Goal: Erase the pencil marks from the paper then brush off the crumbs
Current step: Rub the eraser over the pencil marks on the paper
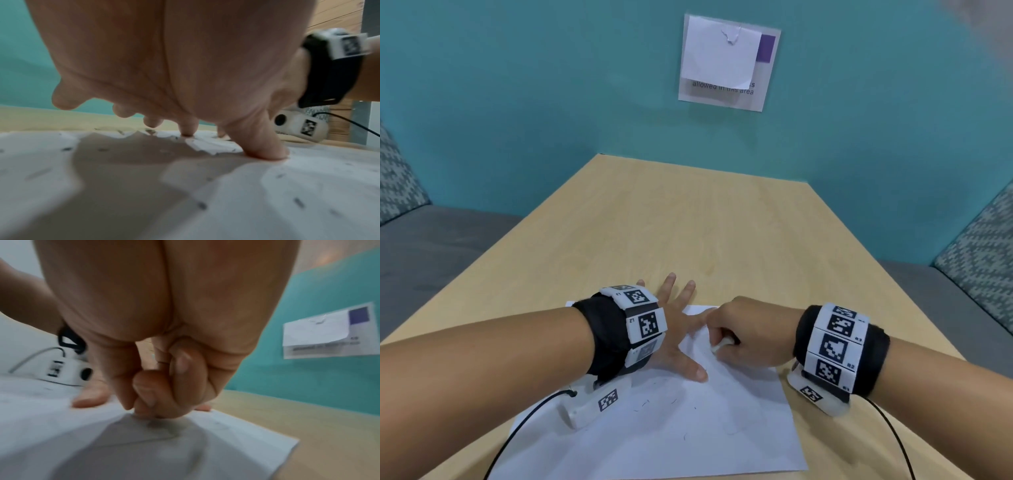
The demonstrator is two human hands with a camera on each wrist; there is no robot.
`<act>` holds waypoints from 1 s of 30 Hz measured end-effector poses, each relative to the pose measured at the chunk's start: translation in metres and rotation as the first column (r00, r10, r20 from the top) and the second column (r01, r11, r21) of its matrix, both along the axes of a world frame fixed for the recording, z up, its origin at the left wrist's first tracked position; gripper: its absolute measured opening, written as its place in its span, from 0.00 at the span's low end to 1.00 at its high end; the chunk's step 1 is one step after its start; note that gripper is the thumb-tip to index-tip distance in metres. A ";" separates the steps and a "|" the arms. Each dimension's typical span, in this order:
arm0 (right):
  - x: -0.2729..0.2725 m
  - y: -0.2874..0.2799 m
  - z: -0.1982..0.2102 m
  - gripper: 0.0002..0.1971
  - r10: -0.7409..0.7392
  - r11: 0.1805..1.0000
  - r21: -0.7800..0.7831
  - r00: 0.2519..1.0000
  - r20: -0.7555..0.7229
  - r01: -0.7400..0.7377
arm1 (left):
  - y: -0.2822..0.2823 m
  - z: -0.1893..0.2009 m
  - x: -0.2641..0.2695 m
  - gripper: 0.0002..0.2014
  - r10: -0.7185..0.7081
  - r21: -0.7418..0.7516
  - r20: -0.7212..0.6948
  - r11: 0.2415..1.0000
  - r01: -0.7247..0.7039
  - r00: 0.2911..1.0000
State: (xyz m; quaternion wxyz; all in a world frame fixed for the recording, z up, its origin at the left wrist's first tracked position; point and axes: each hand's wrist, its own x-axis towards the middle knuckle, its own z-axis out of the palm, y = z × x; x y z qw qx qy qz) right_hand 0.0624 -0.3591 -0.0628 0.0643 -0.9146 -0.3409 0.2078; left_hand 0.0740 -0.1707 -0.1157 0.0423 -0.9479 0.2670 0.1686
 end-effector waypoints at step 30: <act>0.029 -0.023 0.005 0.03 -0.165 0.986 -0.007 0.982 0.086 0.167 | -0.026 0.012 0.014 0.52 -0.102 0.066 0.025 0.993 0.100 0.994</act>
